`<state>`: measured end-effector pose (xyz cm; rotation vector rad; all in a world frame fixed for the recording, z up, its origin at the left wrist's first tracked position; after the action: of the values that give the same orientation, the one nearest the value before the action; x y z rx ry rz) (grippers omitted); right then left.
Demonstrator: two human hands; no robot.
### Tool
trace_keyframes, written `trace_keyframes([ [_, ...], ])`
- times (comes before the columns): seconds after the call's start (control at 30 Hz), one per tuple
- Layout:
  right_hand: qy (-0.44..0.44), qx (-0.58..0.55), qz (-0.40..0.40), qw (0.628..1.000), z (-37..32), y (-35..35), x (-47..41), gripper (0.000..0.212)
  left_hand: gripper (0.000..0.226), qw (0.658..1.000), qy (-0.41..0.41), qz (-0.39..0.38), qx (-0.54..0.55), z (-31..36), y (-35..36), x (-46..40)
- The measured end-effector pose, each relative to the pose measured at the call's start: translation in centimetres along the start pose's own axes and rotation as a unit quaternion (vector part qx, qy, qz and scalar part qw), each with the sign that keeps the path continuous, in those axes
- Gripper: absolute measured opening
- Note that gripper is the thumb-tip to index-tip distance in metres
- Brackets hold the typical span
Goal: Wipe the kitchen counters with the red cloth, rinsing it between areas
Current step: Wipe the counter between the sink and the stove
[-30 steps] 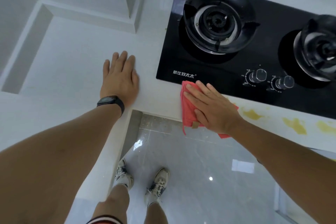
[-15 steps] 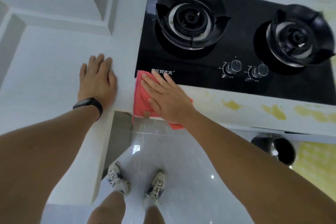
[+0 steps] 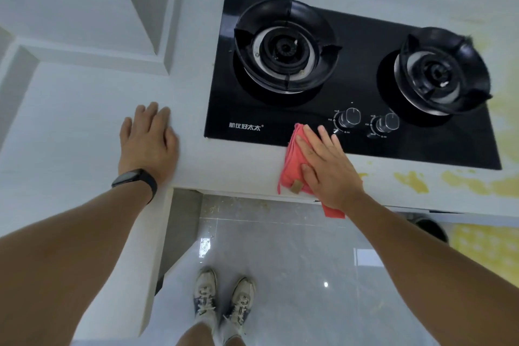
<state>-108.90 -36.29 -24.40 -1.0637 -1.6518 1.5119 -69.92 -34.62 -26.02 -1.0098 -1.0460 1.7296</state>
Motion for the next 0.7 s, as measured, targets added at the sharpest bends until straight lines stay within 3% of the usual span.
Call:
trace_keyframes([
  [0.33, -0.003, 0.002, -0.006, 1.0, 0.0, 0.0, 0.0, 0.064, 0.047, 0.994, 0.061, 0.047, -0.076, 2.1, -0.8, 1.4],
  [0.47, -0.006, 0.005, -0.005, 1.0, 0.2, -0.4, 0.0, 0.063, 0.04, 0.994, 0.094, 0.051, 0.012, 10.2, 0.2, 2.7],
  [0.6, -0.023, 0.012, 0.008, 1.0, 0.9, -0.2, 0.3, 0.064, 0.042, 0.996, 0.06, 0.022, 0.062, 19.2, 3.4, 4.4],
  [0.7, -0.023, 0.013, 0.016, 1.0, 3.5, -0.2, 1.4, 0.064, 0.044, 0.997, 0.052, 0.02, 0.062, 22.2, 5.8, 6.3],
])
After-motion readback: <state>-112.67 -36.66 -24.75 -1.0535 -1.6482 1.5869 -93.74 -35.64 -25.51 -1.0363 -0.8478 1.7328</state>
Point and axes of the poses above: each hand's wrist, its own x-axis away from the middle knuckle, its own y-axis out of the palm, z = x × y, the point moved 2 cm from there along -x, towards the middle knuckle, and after that the axes turned 15 degrees about z, right-handed, at the moved point
